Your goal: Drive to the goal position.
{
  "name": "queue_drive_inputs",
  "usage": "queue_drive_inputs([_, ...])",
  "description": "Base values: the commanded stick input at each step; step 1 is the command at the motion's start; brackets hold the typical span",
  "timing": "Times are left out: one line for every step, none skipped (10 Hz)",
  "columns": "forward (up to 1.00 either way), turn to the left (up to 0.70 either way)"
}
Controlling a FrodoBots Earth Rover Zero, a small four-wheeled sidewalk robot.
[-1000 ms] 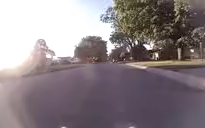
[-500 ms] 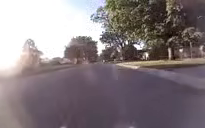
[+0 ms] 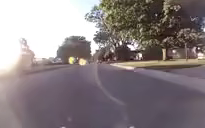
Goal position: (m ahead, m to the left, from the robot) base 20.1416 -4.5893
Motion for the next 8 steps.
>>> queue_drive_inputs([1.0, 0.0])
queue_drive_inputs([1.0, 0.0])
queue_drive_inputs([1.0, 0.0])
queue_drive_inputs([1.0, 0.0])
queue_drive_inputs([1.0, 0.0])
queue_drive_inputs([1.0, 0.0])
queue_drive_inputs([1.0, 0.0])
queue_drive_inputs([1.0, 0.0])
